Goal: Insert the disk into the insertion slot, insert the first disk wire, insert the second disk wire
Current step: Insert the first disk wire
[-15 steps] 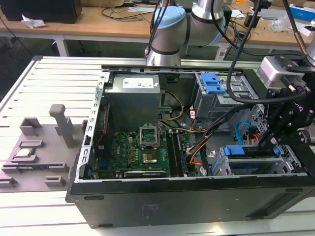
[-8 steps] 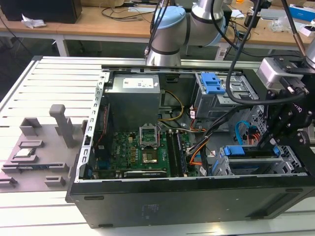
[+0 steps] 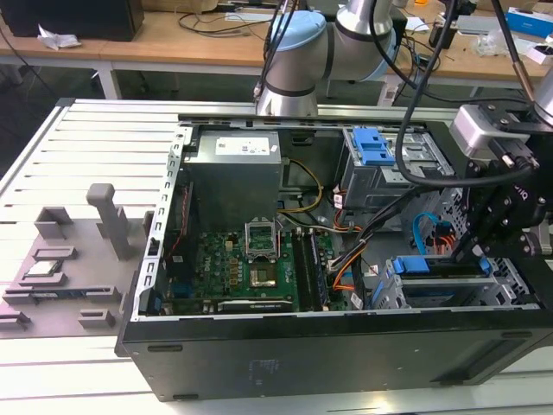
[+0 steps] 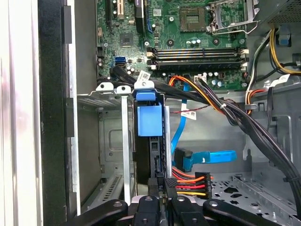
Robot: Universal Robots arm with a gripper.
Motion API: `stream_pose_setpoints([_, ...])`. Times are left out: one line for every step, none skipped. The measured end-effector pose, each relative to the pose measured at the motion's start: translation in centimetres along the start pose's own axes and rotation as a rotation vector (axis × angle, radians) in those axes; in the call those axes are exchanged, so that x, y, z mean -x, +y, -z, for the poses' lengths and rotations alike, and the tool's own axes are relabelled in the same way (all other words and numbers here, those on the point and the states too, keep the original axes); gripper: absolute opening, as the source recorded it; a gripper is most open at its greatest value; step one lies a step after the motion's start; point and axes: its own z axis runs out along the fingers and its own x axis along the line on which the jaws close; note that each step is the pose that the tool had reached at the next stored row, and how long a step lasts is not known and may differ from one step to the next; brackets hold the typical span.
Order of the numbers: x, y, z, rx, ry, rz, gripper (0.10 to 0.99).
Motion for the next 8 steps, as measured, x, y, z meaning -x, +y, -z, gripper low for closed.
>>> stream_pose_setpoints([0.0,0.0,-0.04,0.0,0.0002,0.0,0.165])
stream_pose_setpoints([0.0,-0.01,-0.08,0.0,0.0001,0.0,0.165])
stream_pose_setpoints([0.0,-0.01,-0.12,0.0,0.0001,0.0,0.165])
stream_pose_setpoints([0.0,-0.01,-0.14,0.0,-0.0002,0.0,0.165])
stream_pose_setpoints([0.0,-0.01,-0.15,0.0,-0.0002,0.0,0.165])
stream_pose_setpoints([0.0,-0.01,-0.16,0.0,-0.0001,0.0,0.165])
stream_pose_setpoints([0.01,-0.01,-0.19,0.0,-0.0011,0.0,0.165])
stream_pose_setpoints([0.01,-0.01,-0.29,0.0,-0.0026,0.0,0.176])
